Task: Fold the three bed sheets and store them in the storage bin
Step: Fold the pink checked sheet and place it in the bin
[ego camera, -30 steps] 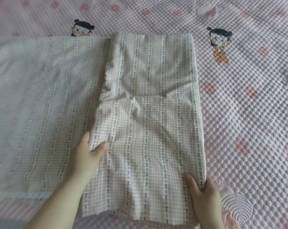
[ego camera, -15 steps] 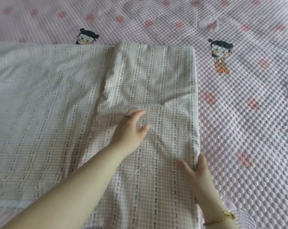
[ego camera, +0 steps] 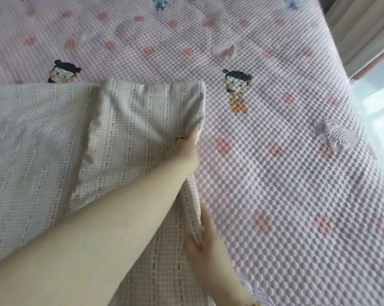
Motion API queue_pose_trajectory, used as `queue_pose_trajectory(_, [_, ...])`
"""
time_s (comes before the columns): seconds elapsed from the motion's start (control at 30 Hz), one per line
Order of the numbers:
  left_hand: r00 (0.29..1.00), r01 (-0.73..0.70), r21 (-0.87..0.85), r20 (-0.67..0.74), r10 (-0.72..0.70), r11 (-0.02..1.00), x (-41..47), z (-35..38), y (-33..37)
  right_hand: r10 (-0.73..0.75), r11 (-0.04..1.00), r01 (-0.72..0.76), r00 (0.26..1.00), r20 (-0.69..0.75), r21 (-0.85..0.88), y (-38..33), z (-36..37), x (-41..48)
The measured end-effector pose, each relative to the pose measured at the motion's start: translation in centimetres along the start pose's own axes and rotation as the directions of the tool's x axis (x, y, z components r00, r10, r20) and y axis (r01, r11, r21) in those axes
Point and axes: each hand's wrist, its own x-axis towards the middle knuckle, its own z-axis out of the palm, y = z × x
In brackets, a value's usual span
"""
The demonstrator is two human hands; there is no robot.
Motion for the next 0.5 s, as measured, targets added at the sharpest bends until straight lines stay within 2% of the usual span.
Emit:
queue_pose_trajectory(0.1, [0.999, -0.034, -0.294, -0.006, 0.034, 0.955, 0.0, -2.3, -1.5, -0.006, 1.0, 0.006, 0.997, 0.073, -0.004, -0.4, 0.1, -0.7])
queue_pose_trajectory(0.23, [0.986, -0.169, -0.539, -0.094, 0.141, 0.825, -1.2, -6.0, -4.2, -0.065, 0.998, 0.066, 0.985, 0.158, 0.003, -3.3, 2.9, -1.4])
queue_pose_trajectory(0.3, [0.972, -0.235, -0.573, -0.164, 0.171, 0.786, -1.9, -8.2, -5.9, -0.111, 0.994, 0.109, 0.977, 0.182, 0.018, -4.7, 5.2, -1.3])
queue_pose_trajectory(0.43, [0.938, -0.339, -0.517, -0.256, 0.236, 0.786, -2.6, -13.5, -11.5, -0.146, 0.987, 0.156, 0.971, 0.189, -0.043, -8.7, 12.0, -1.2])
queue_pose_trajectory(0.5, [0.924, -0.359, -0.502, -0.31, 0.224, 0.787, -2.8, -16.4, -15.6, -0.168, 0.982, 0.181, 0.966, 0.195, -0.055, -11.2, 16.1, -1.3])
